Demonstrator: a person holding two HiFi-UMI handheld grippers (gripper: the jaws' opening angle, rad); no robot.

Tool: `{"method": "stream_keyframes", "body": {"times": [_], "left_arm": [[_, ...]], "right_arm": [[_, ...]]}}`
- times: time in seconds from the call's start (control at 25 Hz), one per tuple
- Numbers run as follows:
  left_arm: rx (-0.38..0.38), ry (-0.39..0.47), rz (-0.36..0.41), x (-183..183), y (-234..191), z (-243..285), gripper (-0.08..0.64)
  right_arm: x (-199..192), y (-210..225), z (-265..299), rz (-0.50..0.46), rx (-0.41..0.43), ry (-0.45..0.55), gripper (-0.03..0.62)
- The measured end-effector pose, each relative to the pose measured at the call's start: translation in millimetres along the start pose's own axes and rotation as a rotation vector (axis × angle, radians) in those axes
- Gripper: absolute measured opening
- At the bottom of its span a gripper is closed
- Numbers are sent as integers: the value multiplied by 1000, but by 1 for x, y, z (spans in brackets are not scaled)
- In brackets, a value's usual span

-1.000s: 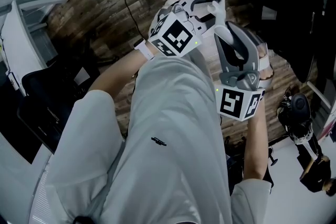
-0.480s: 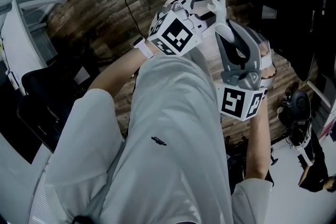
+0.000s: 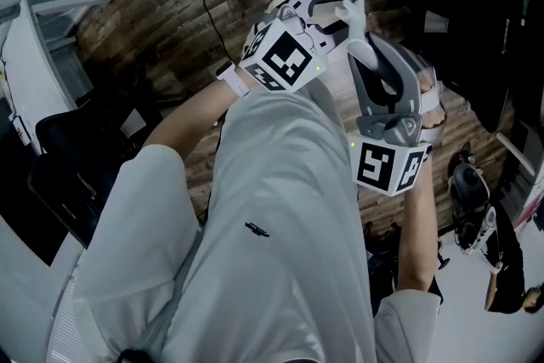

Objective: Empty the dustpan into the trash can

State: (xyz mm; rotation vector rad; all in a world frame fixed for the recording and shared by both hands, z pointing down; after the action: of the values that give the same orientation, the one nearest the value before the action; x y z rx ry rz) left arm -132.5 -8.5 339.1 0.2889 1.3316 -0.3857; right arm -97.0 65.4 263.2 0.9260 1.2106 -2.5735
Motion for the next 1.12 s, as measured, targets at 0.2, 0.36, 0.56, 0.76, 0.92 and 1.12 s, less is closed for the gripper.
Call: {"method": "stream_keyframes", "body": {"times": [0.2,0.36,0.56,0.76,0.92,1.12], "left_arm": [[-12,-6,3,4,0,3,130],[-29,-8,3,10,0,8,130],[-69,-17,19,20,2,15,130],[-123,-22,28,32,8,29,130],[-182,-31,42,42,17,49,130],[-274,-44,58,53,30,74,130]], "right_arm": [[-1,5,-2,15,-8,-6,130],[-2,11,-5,35,-27,-16,130],[-3,19,-11,67,-64,-34,130],[-9,31,-22,122,-112,-64,130],[-21,42,-34,174,-154,-97,130],[-35,54,-48,256,-223,-149,130]]}}
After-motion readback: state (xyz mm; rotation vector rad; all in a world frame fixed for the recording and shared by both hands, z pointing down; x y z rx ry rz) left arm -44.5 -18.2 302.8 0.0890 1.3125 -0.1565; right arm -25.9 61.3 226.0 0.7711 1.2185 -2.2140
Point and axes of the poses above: the fingertips, and each gripper's own axes: z forward along the fingers, y to its right, x out of its top, the point moved 5 cm from there along -z, backward along the fingers, and after that the axes turned 1 degree about -x, right-handed, at the moved point
